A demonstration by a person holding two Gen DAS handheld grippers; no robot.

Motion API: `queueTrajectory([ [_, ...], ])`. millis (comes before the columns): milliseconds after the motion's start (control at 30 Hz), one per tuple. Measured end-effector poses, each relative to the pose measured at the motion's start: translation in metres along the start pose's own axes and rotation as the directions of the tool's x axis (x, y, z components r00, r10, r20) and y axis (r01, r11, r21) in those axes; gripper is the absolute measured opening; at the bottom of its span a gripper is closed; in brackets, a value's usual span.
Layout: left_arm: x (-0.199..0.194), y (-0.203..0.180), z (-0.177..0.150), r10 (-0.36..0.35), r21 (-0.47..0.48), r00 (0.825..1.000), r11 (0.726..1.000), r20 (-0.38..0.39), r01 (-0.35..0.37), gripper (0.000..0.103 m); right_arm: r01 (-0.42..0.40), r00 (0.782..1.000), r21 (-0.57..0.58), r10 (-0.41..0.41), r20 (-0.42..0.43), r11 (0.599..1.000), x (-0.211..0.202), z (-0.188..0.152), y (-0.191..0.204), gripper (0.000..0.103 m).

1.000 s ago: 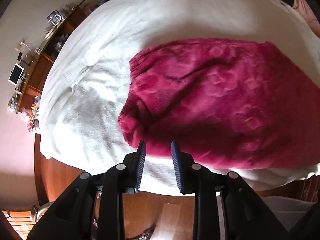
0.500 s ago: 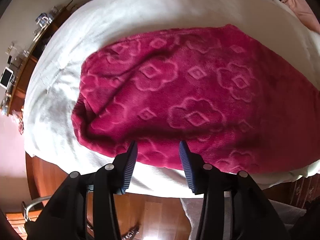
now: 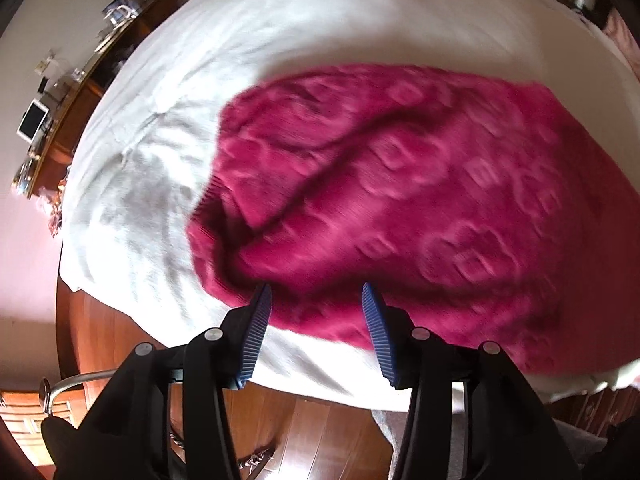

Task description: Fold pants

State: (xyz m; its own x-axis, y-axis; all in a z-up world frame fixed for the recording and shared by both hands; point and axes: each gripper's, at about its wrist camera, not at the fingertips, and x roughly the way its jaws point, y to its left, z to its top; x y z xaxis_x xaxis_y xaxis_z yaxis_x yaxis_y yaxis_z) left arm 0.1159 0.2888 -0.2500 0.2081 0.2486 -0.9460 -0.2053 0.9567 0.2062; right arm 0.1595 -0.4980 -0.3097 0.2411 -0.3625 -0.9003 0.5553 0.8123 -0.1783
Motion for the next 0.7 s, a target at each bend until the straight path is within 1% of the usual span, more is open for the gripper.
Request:
queueTrajectory([
  [67,0.007,0.015,0.010,0.012,-0.025,1.000,1.000,-0.003,-0.012,0.048,0.008,1.000,-0.010,-0.008,0.007,1.000,-0.008,-0.001,0.001,0.058],
  [167,0.022,0.037,0.025,0.032,-0.055,0.999,0.998,-0.020,-0.033,0.048,0.041,0.999,-0.019,-0.041,0.027,0.999,-0.024,-0.005,0.005,0.058],
  [300,0.043,0.058,0.044,0.039,-0.072,0.999,0.997,-0.033,-0.041,0.048,0.053,0.997,0.042,-0.055,0.055,0.998,-0.052,-0.011,0.006,0.059],
  [367,0.057,0.069,0.056,0.039,-0.081,0.998,0.996,-0.044,-0.042,0.048,0.066,0.996,0.054,-0.069,0.057,0.996,-0.058,-0.010,0.010,0.059],
  [433,0.070,0.076,0.066,0.043,-0.091,0.998,0.995,-0.055,-0.048,0.047,0.086,0.994,0.059,-0.090,0.056,0.995,-0.065,-0.013,0.015,0.060],
  [467,0.079,0.080,0.073,0.042,-0.101,0.996,0.994,-0.073,-0.049,0.047,0.091,0.994,0.064,-0.094,0.056,0.994,-0.072,-0.019,0.018,0.060],
  [533,0.092,0.085,0.083,0.031,-0.103,0.996,0.994,-0.085,-0.040,0.047,0.099,0.993,0.077,-0.103,0.051,0.992,-0.083,-0.027,0.023,0.060],
  [700,0.119,0.085,0.099,0.013,-0.075,0.995,0.997,-0.095,-0.020,0.048,0.112,0.993,0.101,-0.115,0.029,0.989,-0.098,-0.044,0.034,0.060],
])
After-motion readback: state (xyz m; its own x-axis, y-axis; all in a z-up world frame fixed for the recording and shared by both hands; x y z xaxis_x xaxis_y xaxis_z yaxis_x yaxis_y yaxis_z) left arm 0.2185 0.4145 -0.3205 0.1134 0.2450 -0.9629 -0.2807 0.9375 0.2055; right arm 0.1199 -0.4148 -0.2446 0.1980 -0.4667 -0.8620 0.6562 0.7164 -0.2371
